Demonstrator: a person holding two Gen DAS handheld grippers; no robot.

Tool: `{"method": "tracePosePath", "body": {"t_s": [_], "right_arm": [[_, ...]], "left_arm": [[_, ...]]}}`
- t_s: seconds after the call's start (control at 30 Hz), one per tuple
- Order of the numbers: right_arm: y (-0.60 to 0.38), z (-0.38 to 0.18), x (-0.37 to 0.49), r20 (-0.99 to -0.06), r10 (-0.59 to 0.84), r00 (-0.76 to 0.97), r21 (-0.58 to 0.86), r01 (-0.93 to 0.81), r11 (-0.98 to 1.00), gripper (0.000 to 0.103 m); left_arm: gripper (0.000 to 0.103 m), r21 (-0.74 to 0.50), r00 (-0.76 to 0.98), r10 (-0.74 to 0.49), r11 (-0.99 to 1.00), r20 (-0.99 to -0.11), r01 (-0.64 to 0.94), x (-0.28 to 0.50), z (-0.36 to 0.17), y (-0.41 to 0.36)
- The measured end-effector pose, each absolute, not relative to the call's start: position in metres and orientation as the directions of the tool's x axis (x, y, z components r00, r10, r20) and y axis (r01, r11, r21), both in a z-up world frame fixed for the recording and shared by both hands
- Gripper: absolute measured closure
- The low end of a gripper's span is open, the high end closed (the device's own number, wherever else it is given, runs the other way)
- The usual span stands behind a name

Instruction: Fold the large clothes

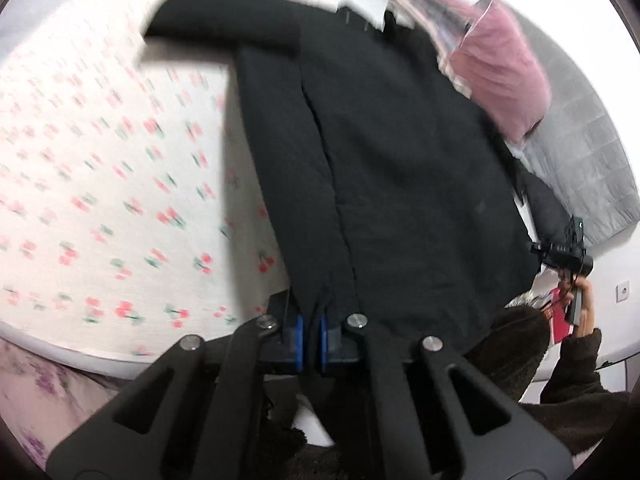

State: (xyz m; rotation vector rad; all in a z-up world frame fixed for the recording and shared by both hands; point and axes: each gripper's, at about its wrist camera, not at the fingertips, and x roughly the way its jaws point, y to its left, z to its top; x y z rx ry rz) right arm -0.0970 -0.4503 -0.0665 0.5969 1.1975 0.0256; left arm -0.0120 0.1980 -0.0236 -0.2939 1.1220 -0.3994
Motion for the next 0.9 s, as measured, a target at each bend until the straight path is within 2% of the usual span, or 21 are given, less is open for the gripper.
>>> {"method": "tracePosePath", "body": {"t_s": [0.07,0.13,0.2,0.27,0.33,0.37,0.4,0.43,0.47,0.53,0.77,0.9], "right_arm": [[-0.45,-0.053,-0.109,-0.871,0.287,0.398,0.408,0.262,0.875,0.092],[-0.446,-0.067,-0.112,-0.953,0.124,0.275,0.205,0.286,0.936,0.092],[-0.444,-0.088,-0.111,-0.987,0.026,0.161,0.073,0.292,0.954,0.091],[-0.445,-0.081,-0.113,-0.983,0.023,0.184,0.082,0.32,0.944,0.089],[-0.44,-0.059,-0.117,-0.971,-0.043,0.234,0.039,0.332,0.943,0.084],[-0.433,-0.045,-0.117,-0.959,-0.088,0.269,0.003,0.319,0.948,0.075],[-0.425,-0.032,-0.115,-0.945,-0.119,0.305,-0.019,0.311,0.95,0.07],[-0.417,-0.022,-0.112,-0.931,-0.134,0.338,-0.027,0.303,0.953,0.057],[-0.407,-0.009,-0.106,-0.912,-0.14,0.385,-0.026,0.287,0.958,0.04],[-0.382,0.009,-0.09,-0.876,-0.111,0.469,0.003,0.236,0.972,0.027],[-0.28,0.007,0.006,-0.846,0.022,0.533,0.07,0.072,0.995,0.026],[-0.237,-0.007,0.044,-0.839,0.059,0.541,0.089,0.031,0.996,0.026]], "left_arm": [[0.095,-0.316,0.328,-0.359,0.932,-0.874,0.177,-0.017,-0.036,0.193],[0.094,-0.207,0.236,-0.257,0.954,-0.937,0.216,-0.017,-0.066,0.178],[0.088,-0.094,0.213,-0.154,0.959,-0.965,0.268,-0.02,-0.083,0.161],[0.085,-0.047,0.252,-0.122,0.958,-0.96,0.284,-0.022,-0.072,0.154],[0.065,-0.025,0.328,-0.115,0.963,-0.938,0.269,-0.022,-0.052,0.149],[0.043,-0.015,0.372,-0.116,0.964,-0.921,0.265,-0.025,-0.042,0.149],[0.034,0.004,0.438,-0.114,0.966,-0.891,0.26,-0.024,-0.03,0.146],[0.028,0.013,0.472,-0.115,0.965,-0.874,0.261,-0.022,-0.022,0.141],[0.028,0.026,0.517,-0.121,0.963,-0.848,0.267,-0.018,-0.015,0.133],[0.026,0.027,0.541,-0.132,0.961,-0.831,0.275,-0.004,-0.006,0.13],[0.026,-0.029,0.55,-0.189,0.958,-0.813,0.286,0.054,-0.006,0.1],[0.026,0.018,0.61,-0.108,0.98,-0.785,0.197,0.096,-0.018,0.108]]}}
